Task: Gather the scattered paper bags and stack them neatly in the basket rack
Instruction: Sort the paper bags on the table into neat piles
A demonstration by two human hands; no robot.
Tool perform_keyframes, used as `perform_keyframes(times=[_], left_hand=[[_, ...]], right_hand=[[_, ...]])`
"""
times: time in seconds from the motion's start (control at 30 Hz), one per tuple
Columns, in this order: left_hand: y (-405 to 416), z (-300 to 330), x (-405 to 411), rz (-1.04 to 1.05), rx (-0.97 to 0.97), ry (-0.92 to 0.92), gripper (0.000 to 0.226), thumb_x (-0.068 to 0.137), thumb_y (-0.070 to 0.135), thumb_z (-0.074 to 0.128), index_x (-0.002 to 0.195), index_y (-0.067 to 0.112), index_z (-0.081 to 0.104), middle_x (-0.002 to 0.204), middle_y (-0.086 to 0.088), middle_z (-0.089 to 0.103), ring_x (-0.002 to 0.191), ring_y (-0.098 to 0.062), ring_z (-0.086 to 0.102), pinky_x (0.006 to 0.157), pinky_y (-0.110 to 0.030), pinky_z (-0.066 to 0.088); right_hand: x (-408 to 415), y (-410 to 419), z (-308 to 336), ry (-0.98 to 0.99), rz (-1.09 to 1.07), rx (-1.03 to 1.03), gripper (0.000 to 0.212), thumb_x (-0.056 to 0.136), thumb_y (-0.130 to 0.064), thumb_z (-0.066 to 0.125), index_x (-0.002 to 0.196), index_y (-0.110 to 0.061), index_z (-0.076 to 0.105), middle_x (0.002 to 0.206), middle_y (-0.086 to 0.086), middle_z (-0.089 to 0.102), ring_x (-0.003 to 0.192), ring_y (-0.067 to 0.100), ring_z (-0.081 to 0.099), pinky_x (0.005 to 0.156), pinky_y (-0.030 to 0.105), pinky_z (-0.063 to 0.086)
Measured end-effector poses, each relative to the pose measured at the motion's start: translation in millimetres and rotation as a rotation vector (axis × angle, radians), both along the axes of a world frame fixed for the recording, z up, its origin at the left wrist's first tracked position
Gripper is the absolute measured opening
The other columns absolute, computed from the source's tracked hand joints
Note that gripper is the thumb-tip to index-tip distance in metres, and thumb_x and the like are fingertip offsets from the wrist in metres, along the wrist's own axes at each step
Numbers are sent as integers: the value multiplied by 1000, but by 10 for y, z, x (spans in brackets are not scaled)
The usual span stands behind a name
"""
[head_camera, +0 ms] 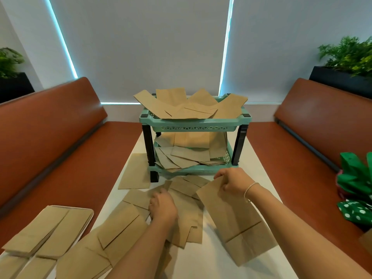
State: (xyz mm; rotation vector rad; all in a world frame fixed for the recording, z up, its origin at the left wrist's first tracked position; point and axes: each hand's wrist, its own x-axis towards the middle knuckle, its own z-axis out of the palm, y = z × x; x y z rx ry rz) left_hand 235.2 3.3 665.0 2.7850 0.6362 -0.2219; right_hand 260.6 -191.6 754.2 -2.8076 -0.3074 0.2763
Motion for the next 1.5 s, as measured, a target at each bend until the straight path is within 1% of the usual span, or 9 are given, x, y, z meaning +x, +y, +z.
perform_keyframes(times=[0.33, 0.5, 0.67, 0.8, 0.93, 1.07, 1.17, 1.33, 1.5], left_hand=[[-69, 45, -140, -106, 114, -58, 25, 92, 17, 47, 114, 12, 59, 124, -10, 51, 116, -24, 44, 99, -30, 41], [-95, 335, -85, -233, -227, -72, 26, 90, 8, 51, 113, 15, 62, 108, -2, 61, 96, -18, 58, 84, -26, 51], [-258, 759, -63, -553, -385, 100, 34, 90, 10, 55, 117, 27, 64, 118, 4, 62, 97, -12, 56, 79, -24, 45], [-355, 783, -79, -602, -547, 30, 20, 91, 15, 56, 106, 18, 68, 85, 10, 64, 73, -3, 55, 66, -16, 45], [-329, 631, -120, -397, -811, 22, 28, 90, 42, 57, 110, 24, 63, 99, 9, 62, 82, -7, 55, 66, -22, 44], [-151, 274, -144, -156, -482, 5, 48, 89, 52, 52, 118, 14, 57, 106, 0, 59, 83, -10, 55, 66, -22, 45], [-128, 38, -198, -26, -180, 77, 73, 76, 48, 69, 133, 12, 41, 131, -10, 46, 117, -24, 47, 91, -34, 46], [-246, -4, -224, 123, -299, 28, 83, 71, 28, 80, 135, 6, 33, 134, -17, 43, 120, -30, 47, 90, -36, 46], [-356, 54, -242, 89, -313, 91, 48, 78, 16, 73, 118, 5, 48, 105, -11, 57, 96, -25, 56, 68, -30, 43]], right_hand=[[-74, -3, 49, -8, 13, 5, 38, 82, -6, 61, 118, -20, 61, 118, 5, 62, 110, 23, 55, 94, 28, 47], [-139, -10, 171, -17, 53, -25, 23, 84, -11, 59, 104, -15, 69, 110, 4, 68, 102, 18, 60, 81, 20, 43], [-213, 79, 263, -14, 160, 25, 12, 76, -17, 74, 87, -19, 71, 134, -2, 51, 128, 13, 42, 99, 23, 35], [-290, 130, 210, 53, 168, -22, 17, 73, -18, 76, 88, -22, 68, 87, -5, 62, 86, 11, 55, 64, 14, 42], [-327, 31, 175, -9, 134, -72, 18, 76, -14, 72, 88, -24, 63, 96, 0, 65, 84, 12, 51, 64, 18, 39], [-371, -166, 170, -40, 59, -113, 28, 81, -10, 64, 109, -16, 61, 114, 4, 63, 105, 21, 56, 82, 24, 43], [-436, -302, 142, -49, -27, -59, 39, 82, -7, 62, 118, -19, 54, 118, 6, 62, 106, 23, 57, 90, 29, 46], [-556, -521, 93, -19, -60, -50, 50, 83, -6, 63, 129, -21, 53, 127, 2, 57, 115, 22, 55, 99, 29, 43], [-649, -709, 92, 6, -43, -89, 37, 85, -6, 58, 119, -18, 64, 119, 3, 64, 108, 20, 58, 94, 25, 46]])
